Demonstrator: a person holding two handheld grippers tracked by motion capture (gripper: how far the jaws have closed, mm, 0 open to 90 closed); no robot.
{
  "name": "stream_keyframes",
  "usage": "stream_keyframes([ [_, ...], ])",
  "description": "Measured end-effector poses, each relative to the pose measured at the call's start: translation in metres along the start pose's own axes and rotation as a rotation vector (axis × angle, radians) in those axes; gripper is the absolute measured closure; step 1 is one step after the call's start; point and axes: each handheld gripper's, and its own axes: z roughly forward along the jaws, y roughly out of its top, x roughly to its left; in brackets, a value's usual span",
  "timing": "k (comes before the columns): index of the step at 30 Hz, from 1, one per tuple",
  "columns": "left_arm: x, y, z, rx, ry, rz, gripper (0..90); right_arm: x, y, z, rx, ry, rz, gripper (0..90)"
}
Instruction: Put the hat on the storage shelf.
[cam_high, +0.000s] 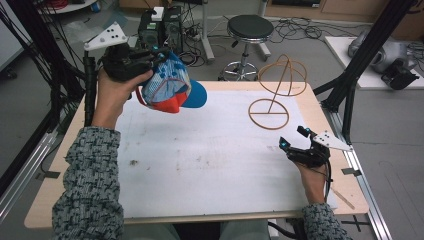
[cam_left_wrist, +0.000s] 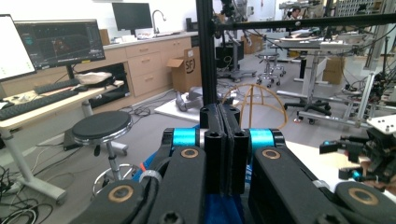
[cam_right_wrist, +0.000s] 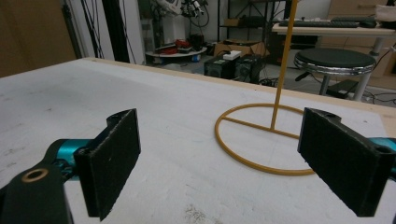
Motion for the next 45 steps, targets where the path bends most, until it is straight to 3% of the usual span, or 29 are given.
stream_keyframes([
  [13, 0.002, 0.03, 0.031, -0.061, -0.023, 0.024, 88.4, -0.001, 0.0, 0.001, -0.002, 0.005, 0.004, 12.4],
  [22, -0.002, 0.051, 0.061, -0.086, -0.064, 0.034, 88.4, -0.002, -0.001, 0.001, -0.003, 0.008, 0.01, 12.4],
  [31, -0.007, 0.063, 0.084, -0.104, -0.103, 0.042, 88.4, -0.002, -0.001, 0.001, 0.001, 0.013, 0.016, 12.4],
  [45, -0.014, 0.072, 0.126, -0.121, -0.181, 0.054, 88.5, 0.0, -0.001, 0.001, 0.018, 0.024, -0.011, 12.4],
])
